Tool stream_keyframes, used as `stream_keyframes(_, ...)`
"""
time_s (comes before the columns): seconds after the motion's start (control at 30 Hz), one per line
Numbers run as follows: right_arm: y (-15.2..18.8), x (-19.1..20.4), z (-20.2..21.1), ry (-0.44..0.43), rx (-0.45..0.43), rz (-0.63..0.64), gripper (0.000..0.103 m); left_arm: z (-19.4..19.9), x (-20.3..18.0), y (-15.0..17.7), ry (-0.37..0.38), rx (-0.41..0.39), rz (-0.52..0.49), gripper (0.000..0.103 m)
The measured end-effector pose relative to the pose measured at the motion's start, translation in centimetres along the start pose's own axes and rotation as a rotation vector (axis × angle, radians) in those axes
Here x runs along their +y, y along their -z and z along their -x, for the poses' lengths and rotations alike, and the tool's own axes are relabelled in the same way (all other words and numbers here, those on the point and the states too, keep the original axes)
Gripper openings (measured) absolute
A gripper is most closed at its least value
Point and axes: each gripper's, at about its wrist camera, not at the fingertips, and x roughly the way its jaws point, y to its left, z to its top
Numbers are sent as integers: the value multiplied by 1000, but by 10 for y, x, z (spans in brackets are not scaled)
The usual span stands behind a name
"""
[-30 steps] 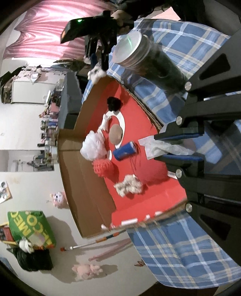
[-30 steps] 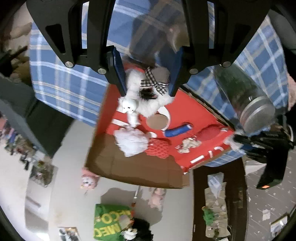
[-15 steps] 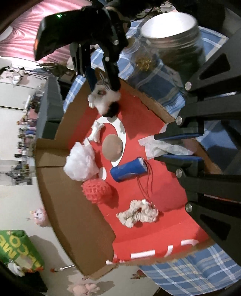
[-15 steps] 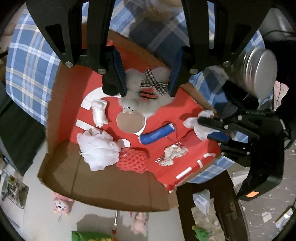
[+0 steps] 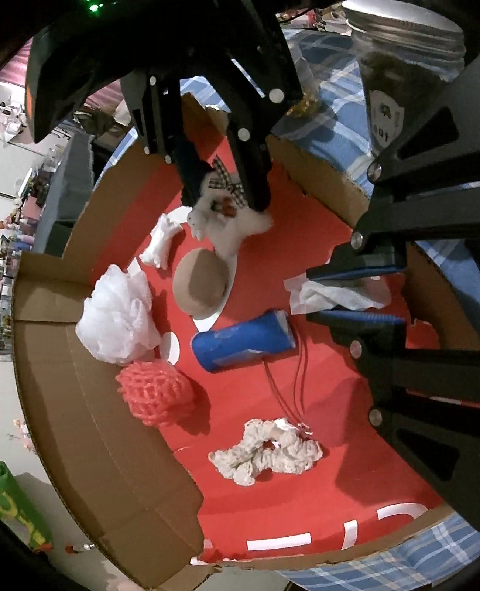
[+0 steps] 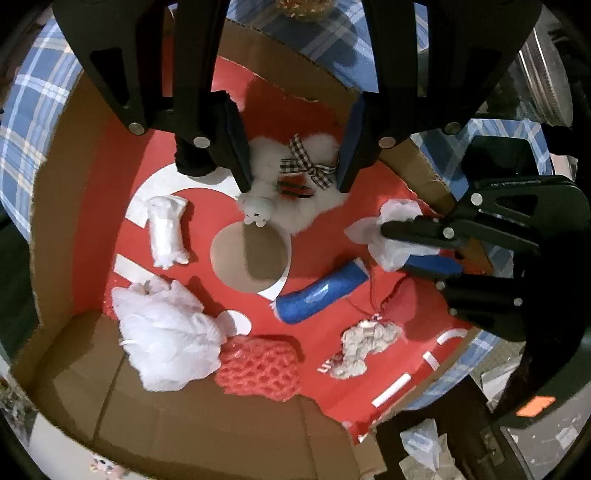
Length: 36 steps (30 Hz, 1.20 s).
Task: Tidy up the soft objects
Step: 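Open both tools to drop the plush and tissue into the box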
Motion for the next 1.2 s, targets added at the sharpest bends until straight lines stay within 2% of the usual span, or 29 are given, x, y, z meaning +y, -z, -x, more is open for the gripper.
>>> stream_keyframes(0.27,-3,-1,-8,6,53,-1,45,-3,3,-6,-13,17,-5,17)
stream_keyframes(0.47,-5,0,-13,21,74,1,45,-6,3,-8,-12,22,-8,32)
stream_keyframes(0.57,-5,1,-11,30,74,4,50,-6,3,-8,-16,18,-11,40)
stream_keyframes(0.63,-6,3,-10,41,65,11,51,-4,3,-8,-12,6,-10,50)
stream_keyframes(0.7,-7,4,-9,47,63,8,55,-1,3,-7,-13,-9,-7,53)
stream_keyframes(0.83,-8,3,0,72,33,-26,57,13,3,-5,-22,-47,17,69)
stream_keyframes(0.9,-7,2,10,83,2,-61,67,22,4,-3,-39,-77,42,74)
stream_keyframes(0.97,-4,3,21,98,-36,-102,72,30,4,-1,-53,-95,75,81)
stream_keyframes(1.03,-1,4,31,118,-64,-137,72,38,4,2,-73,-115,110,89)
stream_keyframes(1.1,4,4,38,136,-85,-178,78,46,3,6,-102,-136,155,93)
stream_keyframes(1.2,14,6,46,186,-111,-222,79,57,4,14,-133,-162,235,96)
